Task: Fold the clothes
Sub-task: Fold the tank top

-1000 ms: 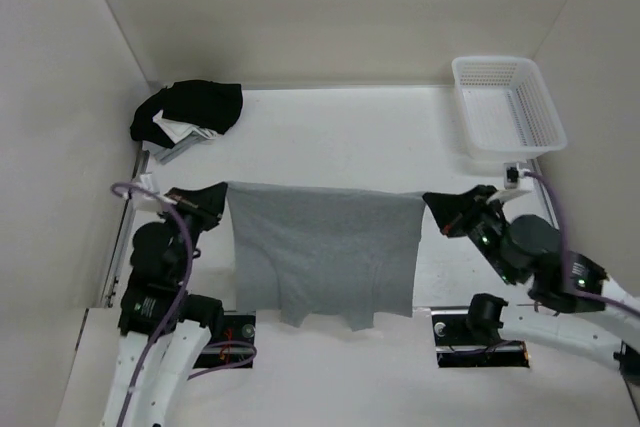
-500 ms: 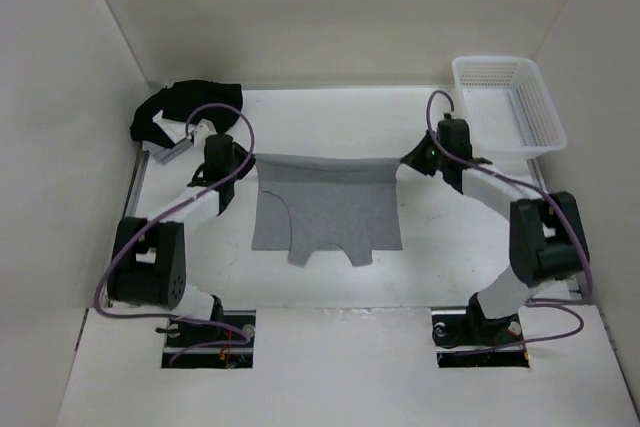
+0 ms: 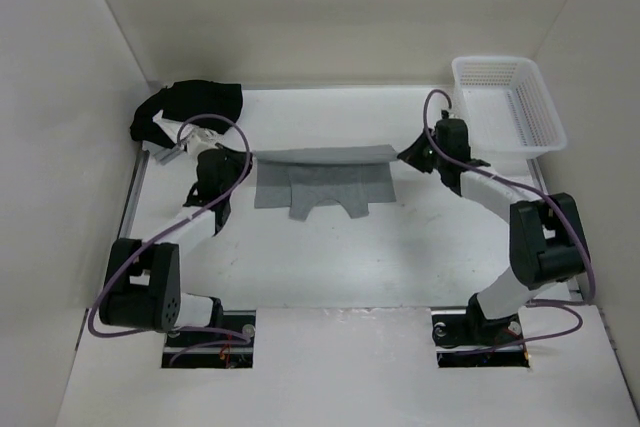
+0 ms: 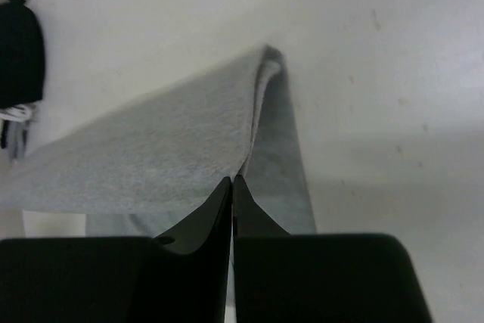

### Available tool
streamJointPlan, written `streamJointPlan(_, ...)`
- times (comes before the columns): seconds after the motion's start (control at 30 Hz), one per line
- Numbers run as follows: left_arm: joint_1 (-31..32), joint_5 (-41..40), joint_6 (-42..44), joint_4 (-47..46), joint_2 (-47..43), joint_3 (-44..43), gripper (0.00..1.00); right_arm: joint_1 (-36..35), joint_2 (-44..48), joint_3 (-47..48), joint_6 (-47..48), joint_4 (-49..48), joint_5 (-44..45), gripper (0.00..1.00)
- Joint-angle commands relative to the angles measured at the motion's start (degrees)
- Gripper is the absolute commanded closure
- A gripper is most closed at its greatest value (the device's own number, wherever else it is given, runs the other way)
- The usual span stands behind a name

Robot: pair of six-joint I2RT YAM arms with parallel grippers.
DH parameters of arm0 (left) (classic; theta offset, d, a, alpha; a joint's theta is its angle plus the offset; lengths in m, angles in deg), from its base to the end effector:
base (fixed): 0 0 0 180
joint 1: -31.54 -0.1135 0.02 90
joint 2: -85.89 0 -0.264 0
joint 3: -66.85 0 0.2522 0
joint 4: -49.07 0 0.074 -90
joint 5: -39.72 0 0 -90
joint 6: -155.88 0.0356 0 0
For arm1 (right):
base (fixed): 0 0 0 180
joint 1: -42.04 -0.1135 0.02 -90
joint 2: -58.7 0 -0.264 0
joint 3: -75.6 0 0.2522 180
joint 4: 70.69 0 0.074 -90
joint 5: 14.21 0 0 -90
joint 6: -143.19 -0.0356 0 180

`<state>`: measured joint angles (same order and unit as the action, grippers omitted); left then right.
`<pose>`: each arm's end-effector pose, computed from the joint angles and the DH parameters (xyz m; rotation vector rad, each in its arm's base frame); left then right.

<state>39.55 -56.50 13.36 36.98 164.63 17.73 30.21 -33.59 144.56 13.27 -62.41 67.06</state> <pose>0.2897 -0.0369 0.2148 -0.7984 1.7491 -0.6194 0.3465 0.0781 0.2202 0.4415 2.1503 0.6854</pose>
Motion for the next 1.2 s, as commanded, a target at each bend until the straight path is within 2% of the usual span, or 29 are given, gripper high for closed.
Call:
streamJointPlan(0.0,-0.15,1.29,-1.36,-5.35,-5.68,7.99,0.99,-1.21,4.21,-6.40,-0.94,-4.98,3.63,0.96)
streamJointPlan(0.27,-0.59,3.84,-1.37,-1.67,-24.92,24.79,0.98,-2.70,11.86,-19.41,-3.05,-8.23,5.47,0.96)
streamJointPlan(0.57,-0.85,4.55,-2.07,13.52,-43.74,34.38,0.95,-8.59,19.94,-32.16,-6.31,-6.75,9.78,0.95)
streamJointPlan(0.63,-0.94,5.77,-2.59,18.08,-48.66,35.09,0.90,-9.21,22.41,-33.84,-6.75,-5.08,9.96,0.90)
streamJointPlan(0.7,-1.37,5.52,-2.95,23.80,-53.58,34.22,0.81,-10.17,25.13,-34.19,-7.54,-4.02,10.49,0.78)
streamJointPlan(0.8,-1.90,2.89,-2.77,28.39,-58.78,30.80,0.79,-10.44,28.48,-33.84,-7.28,-2.88,12.24,0.60)
streamJointPlan(0.87,-0.24,0.60,-2.95,26.65,-57.92,29.03,0.79,-8.87,27.96,-32.53,-5.88,-3.49,11.55,0.53)
streamJointPlan(0.97,5.63,-0.02,-3.65,19.71,-47.40,26.13,0.80,-6.58,22.87,-29.11,-3.85,-4.01,9.44,0.49)
streamJointPlan(1.13,22.23,-5.46,-5.06,3.90,-26.83,22.27,0.79,-5.52,14.70,-26.81,-4.11,-6.12,7.15,0.48)
streamJointPlan(1.17,24.79,-6.69,-4.80,1.96,-23.58,21.39,0.79,-5.52,14.07,-26.72,-4.37,-6.39,6.63,0.50)
